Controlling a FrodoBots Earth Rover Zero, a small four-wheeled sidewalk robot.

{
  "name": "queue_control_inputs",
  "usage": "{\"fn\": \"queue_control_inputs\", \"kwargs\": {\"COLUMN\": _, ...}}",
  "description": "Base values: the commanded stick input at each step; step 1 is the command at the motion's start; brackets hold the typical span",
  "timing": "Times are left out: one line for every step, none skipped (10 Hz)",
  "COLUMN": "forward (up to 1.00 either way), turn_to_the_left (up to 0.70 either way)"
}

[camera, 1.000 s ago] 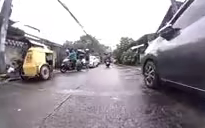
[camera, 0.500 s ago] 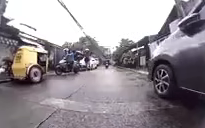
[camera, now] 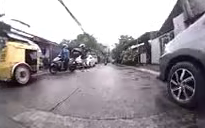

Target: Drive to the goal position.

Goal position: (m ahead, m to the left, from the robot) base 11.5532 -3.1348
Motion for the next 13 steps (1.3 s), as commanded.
{"fn": "queue_control_inputs", "kwargs": {"forward": 1.00, "turn_to_the_left": 0.00}}
{"fn": "queue_control_inputs", "kwargs": {"forward": 1.00, "turn_to_the_left": 0.00}}
{"fn": "queue_control_inputs", "kwargs": {"forward": 1.00, "turn_to_the_left": -0.23}}
{"fn": "queue_control_inputs", "kwargs": {"forward": 1.00, "turn_to_the_left": -0.04}}
{"fn": "queue_control_inputs", "kwargs": {"forward": 1.00, "turn_to_the_left": 0.00}}
{"fn": "queue_control_inputs", "kwargs": {"forward": 1.00, "turn_to_the_left": 0.00}}
{"fn": "queue_control_inputs", "kwargs": {"forward": 1.00, "turn_to_the_left": 0.00}}
{"fn": "queue_control_inputs", "kwargs": {"forward": 1.00, "turn_to_the_left": 0.00}}
{"fn": "queue_control_inputs", "kwargs": {"forward": 1.00, "turn_to_the_left": 0.00}}
{"fn": "queue_control_inputs", "kwargs": {"forward": 1.00, "turn_to_the_left": 0.00}}
{"fn": "queue_control_inputs", "kwargs": {"forward": 1.00, "turn_to_the_left": 0.00}}
{"fn": "queue_control_inputs", "kwargs": {"forward": 1.00, "turn_to_the_left": 0.00}}
{"fn": "queue_control_inputs", "kwargs": {"forward": 1.00, "turn_to_the_left": 0.00}}
